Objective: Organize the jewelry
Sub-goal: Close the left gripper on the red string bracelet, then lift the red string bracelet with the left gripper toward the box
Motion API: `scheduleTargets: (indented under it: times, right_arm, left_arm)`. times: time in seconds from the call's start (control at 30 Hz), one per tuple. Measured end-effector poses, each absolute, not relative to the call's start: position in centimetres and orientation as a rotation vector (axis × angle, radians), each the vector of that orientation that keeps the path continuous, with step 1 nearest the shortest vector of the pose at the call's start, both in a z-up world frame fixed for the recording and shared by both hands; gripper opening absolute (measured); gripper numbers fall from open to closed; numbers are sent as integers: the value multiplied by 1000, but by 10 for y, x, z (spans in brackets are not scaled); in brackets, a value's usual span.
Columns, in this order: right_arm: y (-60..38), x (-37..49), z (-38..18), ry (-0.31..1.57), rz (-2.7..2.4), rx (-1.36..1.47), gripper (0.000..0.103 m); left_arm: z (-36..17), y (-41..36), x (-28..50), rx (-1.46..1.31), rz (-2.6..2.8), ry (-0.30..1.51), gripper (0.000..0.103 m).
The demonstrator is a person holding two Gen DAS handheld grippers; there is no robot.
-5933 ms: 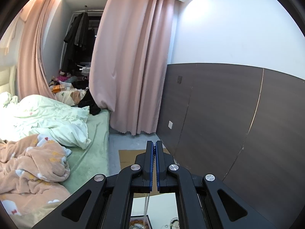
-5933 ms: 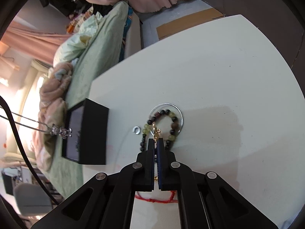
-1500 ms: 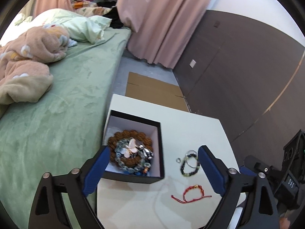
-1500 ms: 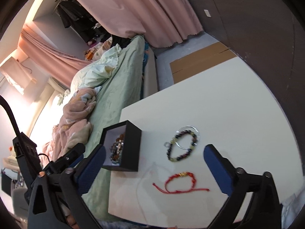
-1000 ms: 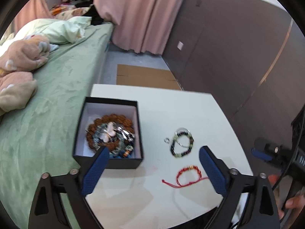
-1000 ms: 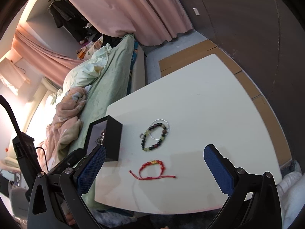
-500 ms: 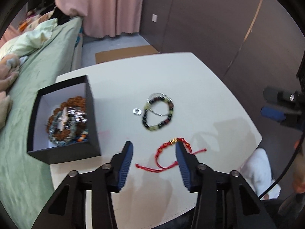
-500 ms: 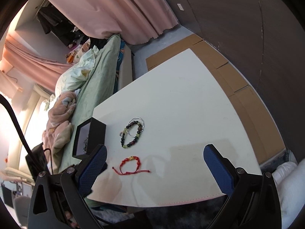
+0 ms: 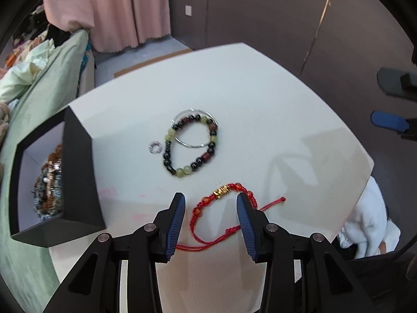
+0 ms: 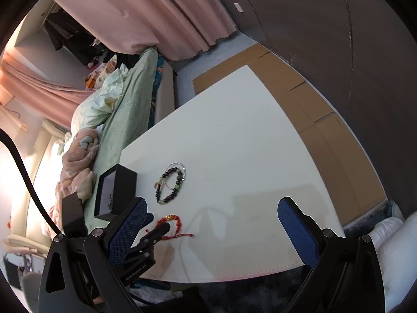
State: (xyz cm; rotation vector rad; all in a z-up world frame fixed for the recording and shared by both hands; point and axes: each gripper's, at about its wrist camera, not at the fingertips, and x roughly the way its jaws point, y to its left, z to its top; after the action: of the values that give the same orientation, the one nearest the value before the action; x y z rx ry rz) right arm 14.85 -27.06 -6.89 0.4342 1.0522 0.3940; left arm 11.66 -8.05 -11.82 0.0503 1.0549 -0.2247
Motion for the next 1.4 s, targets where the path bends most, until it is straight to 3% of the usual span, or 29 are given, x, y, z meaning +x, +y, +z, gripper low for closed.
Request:
scheduleTargets:
  times: [0.33, 0.4, 0.43, 0.47, 1.13, 1.17, 1.27, 1.4]
  right_arm:
    - [-268, 152, -69, 1065, 402, 445, 102]
    - [-268, 153, -71, 1069, 399, 444, 102]
    - [-268, 153, -71, 1070, 397, 444, 102]
    - [-268, 153, -72, 1072, 393, 443, 102]
    - [-242, 160, -82, 1087, 399, 412, 101]
    - [-240, 161, -82, 1087, 402, 415, 100]
    - [-231, 166, -88, 1102, 419, 431, 82]
    - [-219, 173, -96, 1130, 431, 446, 80]
  left_arm:
    - [-125, -91, 120, 115, -201, 1031, 43]
    - [-125, -91, 121, 113, -206, 1025, 32]
    - [-124, -91, 120, 113, -202, 1025, 14]
    - [-124, -90, 121, 108, -202, 1028, 7]
    - [-80, -47, 113, -84, -180, 943, 6]
    - [-77, -44, 113, -94, -174, 936, 6]
    - [-70, -33, 113, -124, -160, 916, 6]
    - [-63, -22, 114, -155, -149, 894, 6]
